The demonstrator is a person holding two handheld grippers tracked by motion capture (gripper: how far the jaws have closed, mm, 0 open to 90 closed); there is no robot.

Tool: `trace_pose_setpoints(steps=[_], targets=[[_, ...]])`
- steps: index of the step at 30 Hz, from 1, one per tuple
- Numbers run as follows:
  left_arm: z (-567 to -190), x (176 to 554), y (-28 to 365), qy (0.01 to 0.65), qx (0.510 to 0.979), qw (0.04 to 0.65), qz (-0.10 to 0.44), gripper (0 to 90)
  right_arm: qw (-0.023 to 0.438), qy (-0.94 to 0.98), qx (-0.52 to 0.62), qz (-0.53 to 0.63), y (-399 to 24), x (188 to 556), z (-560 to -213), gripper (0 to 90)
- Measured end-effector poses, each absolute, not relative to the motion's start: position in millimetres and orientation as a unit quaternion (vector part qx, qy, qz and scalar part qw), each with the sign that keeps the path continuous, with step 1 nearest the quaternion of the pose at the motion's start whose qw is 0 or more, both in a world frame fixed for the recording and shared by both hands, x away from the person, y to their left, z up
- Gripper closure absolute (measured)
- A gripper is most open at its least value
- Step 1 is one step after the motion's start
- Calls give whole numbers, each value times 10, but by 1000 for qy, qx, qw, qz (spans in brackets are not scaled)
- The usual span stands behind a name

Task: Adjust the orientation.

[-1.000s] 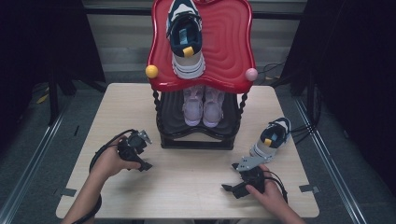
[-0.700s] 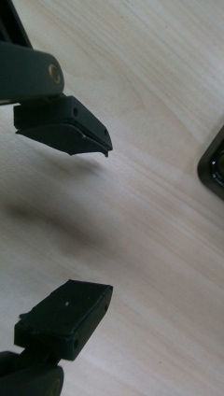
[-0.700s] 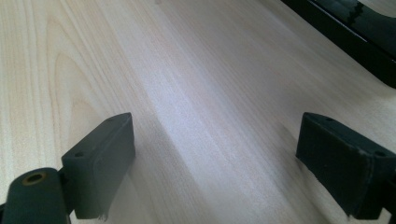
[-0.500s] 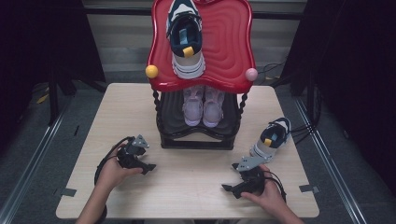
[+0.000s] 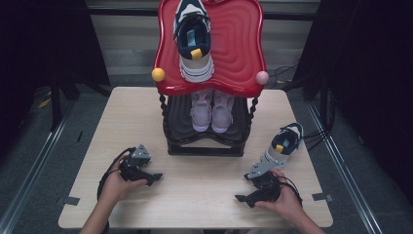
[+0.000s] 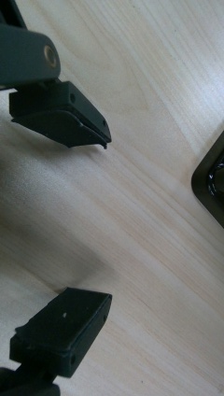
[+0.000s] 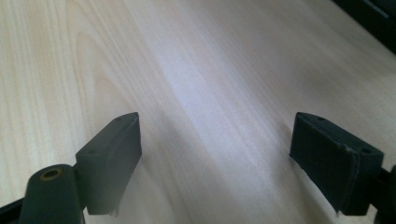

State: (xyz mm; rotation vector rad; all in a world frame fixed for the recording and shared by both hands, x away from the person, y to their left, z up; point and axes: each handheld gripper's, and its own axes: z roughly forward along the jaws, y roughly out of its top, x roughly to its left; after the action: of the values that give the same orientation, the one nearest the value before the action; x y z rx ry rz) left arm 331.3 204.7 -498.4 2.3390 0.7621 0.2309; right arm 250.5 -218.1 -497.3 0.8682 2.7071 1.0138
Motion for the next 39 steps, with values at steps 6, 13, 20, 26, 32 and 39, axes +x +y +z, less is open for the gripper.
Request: trace_pose_setpoints(steps=[6,13,20,26,32,39], targets=[[-5034,3291,2078,286,886,350,101,141,39,904,281,319,-2218,2489,-4903,164],[-5092,3270,2122,277,877,377,108,119,31,899,303,315,-2391,2537,-4714,167],[-5093,3278,2118,275,878,376,107,110,23,899,315,303,-2572,2588,-4543,179],[-5093,3280,2119,275,878,376,107,109,16,906,320,277,-2690,2652,-4391,208],[-5093,3280,2118,274,879,376,107,107,7,915,321,245,-2746,2711,-4289,220],[-5094,3279,2117,275,878,376,105,107,-11,927,315,202,-2772,2743,-4106,253]])
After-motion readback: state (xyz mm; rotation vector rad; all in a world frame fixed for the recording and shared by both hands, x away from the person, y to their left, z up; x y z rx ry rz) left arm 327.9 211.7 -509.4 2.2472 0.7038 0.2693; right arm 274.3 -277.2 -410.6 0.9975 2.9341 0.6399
